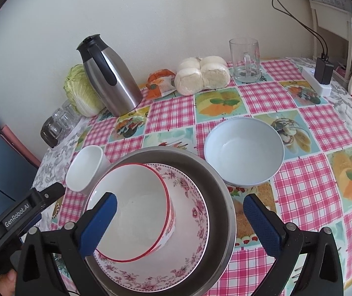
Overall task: Organize plates and bowls
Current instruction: 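Raise both tools up and away from the stacked basin, then move both open tools to the rim of the white square bowl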
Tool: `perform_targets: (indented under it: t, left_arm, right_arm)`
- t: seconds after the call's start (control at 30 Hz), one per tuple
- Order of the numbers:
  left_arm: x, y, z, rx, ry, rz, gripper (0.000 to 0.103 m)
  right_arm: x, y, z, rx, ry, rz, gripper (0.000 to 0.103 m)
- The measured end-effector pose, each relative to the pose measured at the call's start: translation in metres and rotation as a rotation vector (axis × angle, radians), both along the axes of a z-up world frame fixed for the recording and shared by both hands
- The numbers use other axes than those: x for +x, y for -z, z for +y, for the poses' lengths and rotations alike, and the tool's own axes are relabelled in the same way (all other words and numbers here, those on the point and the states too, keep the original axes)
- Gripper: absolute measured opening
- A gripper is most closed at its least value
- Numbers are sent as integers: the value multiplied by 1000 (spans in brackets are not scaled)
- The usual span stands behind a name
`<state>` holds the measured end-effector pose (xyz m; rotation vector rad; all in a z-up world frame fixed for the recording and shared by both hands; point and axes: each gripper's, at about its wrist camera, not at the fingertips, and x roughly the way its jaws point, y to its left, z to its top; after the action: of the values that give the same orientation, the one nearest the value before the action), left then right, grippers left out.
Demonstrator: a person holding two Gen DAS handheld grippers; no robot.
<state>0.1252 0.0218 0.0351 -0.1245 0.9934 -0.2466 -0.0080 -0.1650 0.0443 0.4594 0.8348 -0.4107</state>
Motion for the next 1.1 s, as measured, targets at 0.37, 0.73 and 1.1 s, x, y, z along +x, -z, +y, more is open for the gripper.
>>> perform_targets:
  t: [0.37,0.73,1.1]
  left_arm:
    - [16,-12,1,-50,66,-34,103]
    - [47,7,42,-2,-64,17,103]
    - [64,10,63,-25,-131,23,103]
  right_arm:
    - [0,4,6,-40,6,38,103]
    - [2,2,7,-32,32,56,103]
    - [29,-31,7,-21,41,78,103]
